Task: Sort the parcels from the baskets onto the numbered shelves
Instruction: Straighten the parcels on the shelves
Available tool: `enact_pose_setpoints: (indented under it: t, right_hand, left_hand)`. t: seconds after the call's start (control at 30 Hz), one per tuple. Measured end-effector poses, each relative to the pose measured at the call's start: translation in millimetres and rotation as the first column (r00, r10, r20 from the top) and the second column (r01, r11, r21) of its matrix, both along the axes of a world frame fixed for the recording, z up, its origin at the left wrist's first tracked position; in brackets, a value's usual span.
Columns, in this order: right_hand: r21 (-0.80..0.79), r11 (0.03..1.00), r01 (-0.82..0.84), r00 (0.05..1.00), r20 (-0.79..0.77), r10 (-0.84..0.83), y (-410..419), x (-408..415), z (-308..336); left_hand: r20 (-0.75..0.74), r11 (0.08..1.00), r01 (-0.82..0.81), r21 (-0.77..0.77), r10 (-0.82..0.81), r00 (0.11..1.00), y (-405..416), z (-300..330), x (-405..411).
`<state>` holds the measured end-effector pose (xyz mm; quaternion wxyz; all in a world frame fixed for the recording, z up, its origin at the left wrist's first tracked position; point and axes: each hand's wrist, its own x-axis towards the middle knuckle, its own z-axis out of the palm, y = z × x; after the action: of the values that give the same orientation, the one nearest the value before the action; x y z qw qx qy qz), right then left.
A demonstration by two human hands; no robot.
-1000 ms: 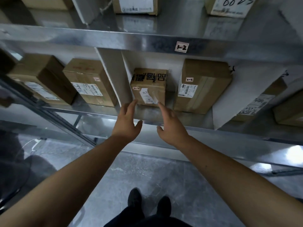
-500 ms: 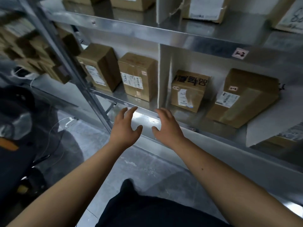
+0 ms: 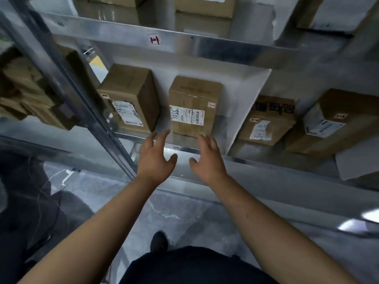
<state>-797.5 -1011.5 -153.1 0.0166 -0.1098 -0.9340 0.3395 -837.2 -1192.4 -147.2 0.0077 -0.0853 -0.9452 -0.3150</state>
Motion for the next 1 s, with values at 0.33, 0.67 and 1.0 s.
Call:
enact_pose_setpoints:
  t: [0.33, 0.67, 1.0]
  right_hand:
    - [-0.041, 0.969, 0.244, 0.956, -0.157, -0.248, -12.0, -32.1, 2.0]
    - [-0.027, 0.977, 0.210, 0.953, -0.220, -0.211, 4.0, -56.1, -34.6]
    - [-0.020, 0.983, 0.181, 0.948, -0.262, -0.180, 20.6, -77.4, -49.5]
  left_hand:
    - [-0.083, 0.972, 0.211, 0.105, -0.203, 0.976, -3.8, -12.9, -67.3]
    - [-0.166, 0.934, 0.301, 0.191, -0.271, 0.948, 20.3, -50.4, -94.5]
    - [-0.203, 0.914, 0.352, 0.199, -0.313, 0.928, 29.3, -69.0, -127.1]
